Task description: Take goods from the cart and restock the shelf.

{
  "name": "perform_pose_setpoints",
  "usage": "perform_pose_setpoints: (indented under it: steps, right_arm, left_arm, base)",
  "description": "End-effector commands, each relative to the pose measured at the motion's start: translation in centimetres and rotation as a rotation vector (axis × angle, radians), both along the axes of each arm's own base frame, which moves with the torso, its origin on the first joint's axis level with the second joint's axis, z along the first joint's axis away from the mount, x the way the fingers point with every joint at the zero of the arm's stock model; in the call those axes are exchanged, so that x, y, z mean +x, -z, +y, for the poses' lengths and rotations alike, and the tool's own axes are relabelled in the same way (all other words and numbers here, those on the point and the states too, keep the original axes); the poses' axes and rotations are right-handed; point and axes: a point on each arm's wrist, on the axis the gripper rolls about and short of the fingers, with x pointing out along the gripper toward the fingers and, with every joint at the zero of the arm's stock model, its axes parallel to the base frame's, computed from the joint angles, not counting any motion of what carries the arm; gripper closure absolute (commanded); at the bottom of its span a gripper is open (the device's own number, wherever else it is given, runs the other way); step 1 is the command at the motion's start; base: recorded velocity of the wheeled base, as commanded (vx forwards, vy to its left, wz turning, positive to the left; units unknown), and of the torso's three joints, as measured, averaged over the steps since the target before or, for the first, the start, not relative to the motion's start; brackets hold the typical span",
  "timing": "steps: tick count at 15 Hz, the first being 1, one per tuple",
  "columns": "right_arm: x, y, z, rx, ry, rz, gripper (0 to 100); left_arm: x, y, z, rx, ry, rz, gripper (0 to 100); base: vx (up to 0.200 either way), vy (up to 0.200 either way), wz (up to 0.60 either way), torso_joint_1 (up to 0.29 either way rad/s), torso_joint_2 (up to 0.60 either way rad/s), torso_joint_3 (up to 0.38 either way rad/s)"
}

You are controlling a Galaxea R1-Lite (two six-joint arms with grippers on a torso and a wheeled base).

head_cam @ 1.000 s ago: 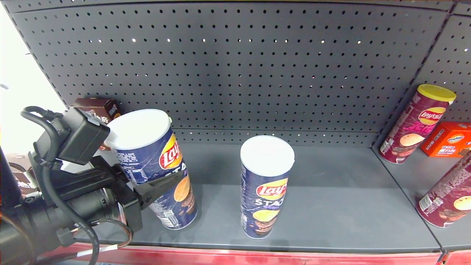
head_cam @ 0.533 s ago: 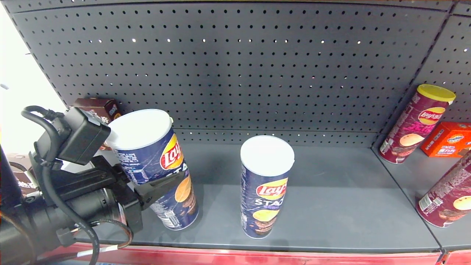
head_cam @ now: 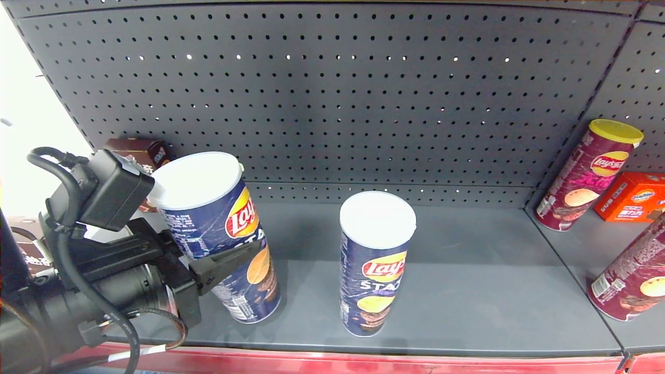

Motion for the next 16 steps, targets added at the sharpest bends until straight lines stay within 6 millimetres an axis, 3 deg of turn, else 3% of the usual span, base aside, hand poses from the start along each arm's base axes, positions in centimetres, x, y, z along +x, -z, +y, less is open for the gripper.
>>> perform_pose_setpoints:
  steps: [1,5,6,16]
  right_arm:
    - [0.1,0.2,0.0,0.006,-0.007,0.009,0]
    - [0.3,0.3,0.8,-0.005,-0.325,-0.045,0]
    - [0.3,0.3,0.9,-0.007,-0.336,-0.045,0]
    - [1.0,0.3,1.1,0.008,-0.049,0.088,0]
  left_arm:
    - [0.0,0.1,0.0,0.003,0.002,0.005,100]
    - [0.0,-0.1,-0.1,-0.003,0.003,-0.002,100]
    - [0.0,-0.1,-0.1,-0.003,0.003,-0.002,100]
    - [0.3,-0.9,-0.2,-0.016,0.003,-0.023,100]
  base:
    - [0.0,0.0,0.0,0.0,0.0,0.0]
    - [0.0,0.0,0.0,0.0,0.0,0.0]
    - [0.0,0.0,0.0,0.0,0.0,0.0]
    - [0.0,0.0,0.0,0.0,0.0,0.0]
